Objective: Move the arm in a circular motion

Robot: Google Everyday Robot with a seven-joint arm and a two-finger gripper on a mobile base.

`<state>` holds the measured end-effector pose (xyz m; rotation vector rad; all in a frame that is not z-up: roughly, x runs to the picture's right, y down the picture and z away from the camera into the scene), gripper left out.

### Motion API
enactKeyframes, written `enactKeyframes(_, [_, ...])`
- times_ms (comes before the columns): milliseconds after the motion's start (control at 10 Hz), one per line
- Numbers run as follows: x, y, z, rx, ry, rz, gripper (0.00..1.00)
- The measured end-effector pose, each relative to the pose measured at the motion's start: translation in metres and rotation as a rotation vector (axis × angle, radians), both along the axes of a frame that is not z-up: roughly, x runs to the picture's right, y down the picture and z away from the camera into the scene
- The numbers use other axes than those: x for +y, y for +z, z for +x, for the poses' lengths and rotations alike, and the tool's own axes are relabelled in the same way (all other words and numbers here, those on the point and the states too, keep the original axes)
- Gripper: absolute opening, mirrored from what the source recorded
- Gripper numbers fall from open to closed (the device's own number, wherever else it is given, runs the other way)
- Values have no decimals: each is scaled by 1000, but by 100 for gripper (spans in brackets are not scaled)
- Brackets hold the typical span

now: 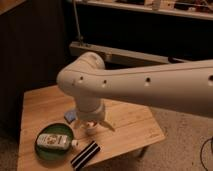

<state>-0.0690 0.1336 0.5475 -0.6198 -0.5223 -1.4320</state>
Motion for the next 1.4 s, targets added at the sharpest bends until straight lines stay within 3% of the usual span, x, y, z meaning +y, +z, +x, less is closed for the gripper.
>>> enactKeyframes(200, [-14,16,-46,-49,-8,32,80])
enactKeyframes(400, [-34,42,-76,-57,-5,83,80])
enactKeyframes(600, [-67,95,-109,-36,-7,151,80])
enactKeyframes(800, [-94,143,-106,25,4,175,80])
enactKeyframes(1000, [-119,193,-90,120,22,186,80])
enactKeyframes(1200, [-134,223,-57,213,59,187,80])
enactKeyframes(1400, [-138,231,-21,288,86,186,80])
